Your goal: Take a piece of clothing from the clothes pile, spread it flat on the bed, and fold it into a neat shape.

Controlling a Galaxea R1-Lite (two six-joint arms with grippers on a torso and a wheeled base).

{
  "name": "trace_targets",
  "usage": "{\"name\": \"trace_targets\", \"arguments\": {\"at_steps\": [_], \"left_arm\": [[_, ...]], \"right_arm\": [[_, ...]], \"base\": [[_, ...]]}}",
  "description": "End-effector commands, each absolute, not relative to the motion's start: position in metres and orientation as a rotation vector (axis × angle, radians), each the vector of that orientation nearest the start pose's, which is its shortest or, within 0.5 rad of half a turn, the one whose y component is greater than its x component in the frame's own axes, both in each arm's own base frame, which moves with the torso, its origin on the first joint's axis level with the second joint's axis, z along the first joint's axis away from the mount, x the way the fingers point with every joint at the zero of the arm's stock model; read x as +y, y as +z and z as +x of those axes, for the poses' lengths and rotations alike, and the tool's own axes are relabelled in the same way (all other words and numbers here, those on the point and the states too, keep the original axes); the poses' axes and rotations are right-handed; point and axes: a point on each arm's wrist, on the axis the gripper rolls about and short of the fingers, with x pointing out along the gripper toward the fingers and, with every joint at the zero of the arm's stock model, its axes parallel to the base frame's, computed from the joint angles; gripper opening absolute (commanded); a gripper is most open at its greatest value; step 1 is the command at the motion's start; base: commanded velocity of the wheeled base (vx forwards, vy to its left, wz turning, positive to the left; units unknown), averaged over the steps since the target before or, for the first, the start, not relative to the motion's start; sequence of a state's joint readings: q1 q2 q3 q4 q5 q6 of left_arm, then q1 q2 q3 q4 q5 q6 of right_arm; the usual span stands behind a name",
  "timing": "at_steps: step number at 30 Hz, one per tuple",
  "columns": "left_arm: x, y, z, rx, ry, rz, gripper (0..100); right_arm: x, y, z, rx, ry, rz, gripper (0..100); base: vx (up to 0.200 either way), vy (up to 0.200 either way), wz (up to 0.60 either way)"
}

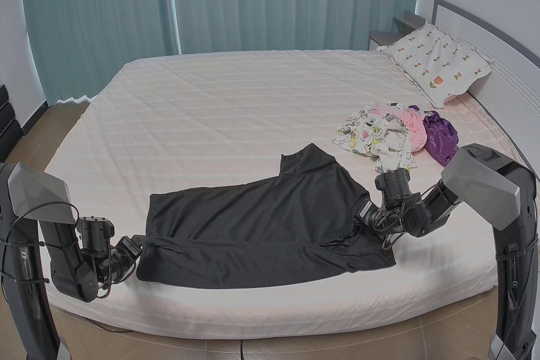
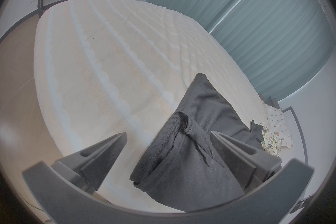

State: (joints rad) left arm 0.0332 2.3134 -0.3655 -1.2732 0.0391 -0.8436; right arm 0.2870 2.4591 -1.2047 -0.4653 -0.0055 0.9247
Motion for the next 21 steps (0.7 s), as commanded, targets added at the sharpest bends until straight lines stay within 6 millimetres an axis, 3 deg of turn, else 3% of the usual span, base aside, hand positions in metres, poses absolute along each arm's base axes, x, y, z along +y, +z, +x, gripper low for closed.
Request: {"name": "trace_targets", "arguments": {"at_steps": [1, 11, 18, 19, 21], "left_arm": [[0.011, -0.034, 0.288, 0.610, 0.353, -0.808, 100], [0.011, -0.039, 0.287, 0.623, 0.359, -0.806, 100], [0.011, -0.039, 0.286, 0.626, 0.360, -0.806, 100], [0.011, -0.039, 0.286, 0.626, 0.360, -0.806, 100], [0.010, -0.040, 0.284, 0.634, 0.364, -0.805, 100]], "right_arm": [[0.122, -0.014, 0.412, 0.820, -0.103, 0.762, 0], [0.118, 0.023, 0.396, 0.786, -0.077, 0.767, 0], [0.115, 0.001, 0.394, 0.844, -0.089, 0.720, 0], [0.115, 0.001, 0.394, 0.844, -0.089, 0.720, 100], [0.117, -0.013, 0.397, 0.862, -0.093, 0.704, 100]], "base": [[0.000, 0.000, 0.00], [0.000, 0.000, 0.00], [0.000, 0.000, 0.00], [0.000, 0.000, 0.00], [0.000, 0.000, 0.00]]}}
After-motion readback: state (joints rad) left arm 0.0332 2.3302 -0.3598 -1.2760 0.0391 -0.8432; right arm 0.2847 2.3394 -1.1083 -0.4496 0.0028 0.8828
